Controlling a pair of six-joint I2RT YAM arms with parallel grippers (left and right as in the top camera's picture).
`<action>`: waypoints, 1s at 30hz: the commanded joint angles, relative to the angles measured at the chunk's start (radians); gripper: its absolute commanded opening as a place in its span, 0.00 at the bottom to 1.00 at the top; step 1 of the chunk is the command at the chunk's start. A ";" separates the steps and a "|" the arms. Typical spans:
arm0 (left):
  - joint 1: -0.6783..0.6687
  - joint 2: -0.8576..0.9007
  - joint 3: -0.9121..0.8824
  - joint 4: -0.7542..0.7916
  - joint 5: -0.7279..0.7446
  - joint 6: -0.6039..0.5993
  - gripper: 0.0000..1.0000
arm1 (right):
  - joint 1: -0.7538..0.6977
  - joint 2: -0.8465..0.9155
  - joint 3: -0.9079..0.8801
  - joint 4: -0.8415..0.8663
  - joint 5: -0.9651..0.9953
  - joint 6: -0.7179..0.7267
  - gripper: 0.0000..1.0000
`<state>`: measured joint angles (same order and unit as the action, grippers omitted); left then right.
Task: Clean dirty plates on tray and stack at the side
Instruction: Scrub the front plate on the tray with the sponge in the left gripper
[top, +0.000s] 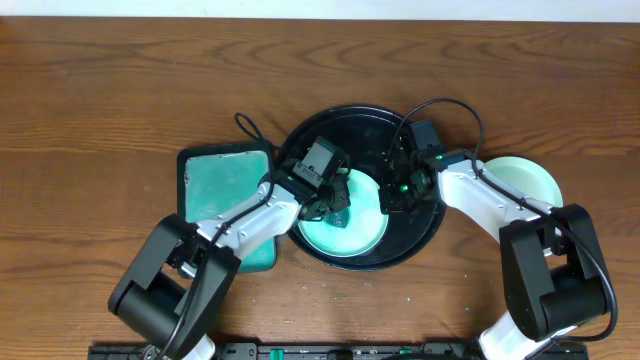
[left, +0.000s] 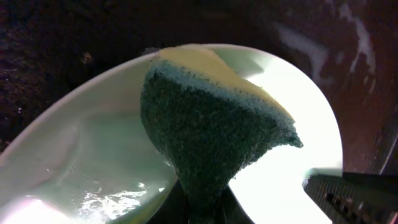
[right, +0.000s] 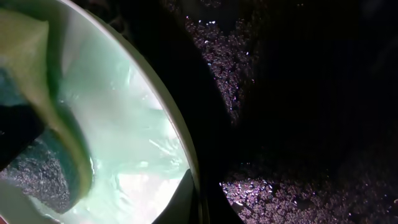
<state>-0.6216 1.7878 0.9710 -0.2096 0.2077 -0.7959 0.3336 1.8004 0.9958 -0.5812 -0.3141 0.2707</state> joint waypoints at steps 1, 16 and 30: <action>0.034 0.064 -0.005 -0.056 -0.098 -0.018 0.07 | 0.002 0.012 0.005 -0.010 0.063 0.022 0.01; 0.257 0.062 0.043 -0.336 -0.119 0.079 0.07 | 0.002 0.012 0.005 -0.009 0.063 0.021 0.01; 0.231 0.064 0.065 -0.385 -0.005 0.159 0.07 | 0.002 0.012 0.005 -0.005 0.063 0.021 0.01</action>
<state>-0.4198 1.7988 1.0798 -0.6281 0.2745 -0.6781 0.3515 1.8004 0.9977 -0.5789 -0.3466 0.2779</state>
